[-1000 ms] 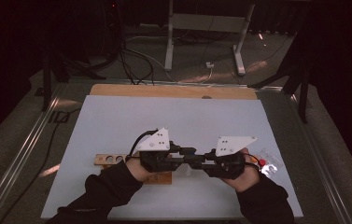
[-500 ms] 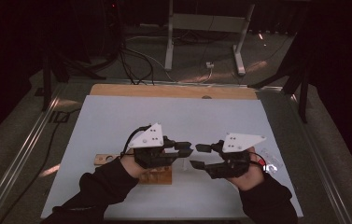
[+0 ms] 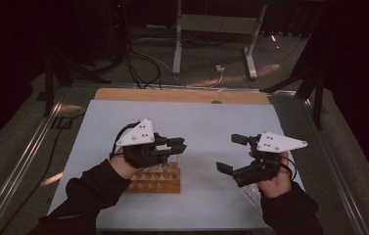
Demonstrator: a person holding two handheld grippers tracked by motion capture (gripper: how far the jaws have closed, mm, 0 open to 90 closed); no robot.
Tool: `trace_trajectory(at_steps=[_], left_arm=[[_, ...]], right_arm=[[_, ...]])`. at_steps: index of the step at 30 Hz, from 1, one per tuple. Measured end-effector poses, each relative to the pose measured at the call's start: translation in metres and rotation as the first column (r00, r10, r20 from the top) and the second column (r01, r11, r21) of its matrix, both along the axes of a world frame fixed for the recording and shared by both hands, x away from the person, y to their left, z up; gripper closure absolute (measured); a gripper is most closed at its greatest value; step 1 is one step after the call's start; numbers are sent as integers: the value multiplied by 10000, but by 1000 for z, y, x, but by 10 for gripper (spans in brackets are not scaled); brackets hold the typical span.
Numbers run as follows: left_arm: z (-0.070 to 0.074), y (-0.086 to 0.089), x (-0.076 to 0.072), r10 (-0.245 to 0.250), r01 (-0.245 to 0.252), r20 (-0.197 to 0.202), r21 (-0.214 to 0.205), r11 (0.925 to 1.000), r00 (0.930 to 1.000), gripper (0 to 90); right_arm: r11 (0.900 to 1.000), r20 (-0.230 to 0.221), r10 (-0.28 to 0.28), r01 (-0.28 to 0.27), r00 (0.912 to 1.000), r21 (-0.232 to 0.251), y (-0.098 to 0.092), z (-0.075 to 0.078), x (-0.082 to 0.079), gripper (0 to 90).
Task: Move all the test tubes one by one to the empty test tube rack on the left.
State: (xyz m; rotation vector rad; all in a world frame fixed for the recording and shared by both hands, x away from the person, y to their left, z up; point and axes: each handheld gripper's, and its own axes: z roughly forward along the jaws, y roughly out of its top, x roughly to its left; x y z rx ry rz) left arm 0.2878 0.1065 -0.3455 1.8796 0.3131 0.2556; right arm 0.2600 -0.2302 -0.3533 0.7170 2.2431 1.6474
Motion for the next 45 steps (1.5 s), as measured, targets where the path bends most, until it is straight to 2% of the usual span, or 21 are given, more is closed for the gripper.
trace_trajectory(at_steps=[5,12,17,29,33,40,45], left_arm=[[3,14,1,321,-322,46,79,9995,9995,775],[4,32,1,648,-648,21,187,9977,9979,775],[1,42,1,848,-848,-2,146,9963,9964,775],[-20,54,4,1119,-1120,-293,-1,9937,9933,774],[-29,54,5,1213,-1208,-303,175,9925,9921,774],[-44,55,8,1339,-1333,-439,169,9909,9900,775],[-55,57,10,1426,-1432,-656,-54,9897,9876,774]], right_arm=[[9997,221,-177,180,9996,-134,-4,3,-3,0],[9991,240,-251,259,9994,-329,-6,3,-4,0],[9991,238,-298,305,9993,-284,-7,4,-4,0],[9984,376,-337,354,9987,-435,-7,5,-7,0],[9983,300,-317,331,9990,-473,-8,4,-6,0],[9982,297,-317,332,9991,-503,-7,2,-7,0],[9980,290,-302,317,9991,-548,-7,2,-8,0]])
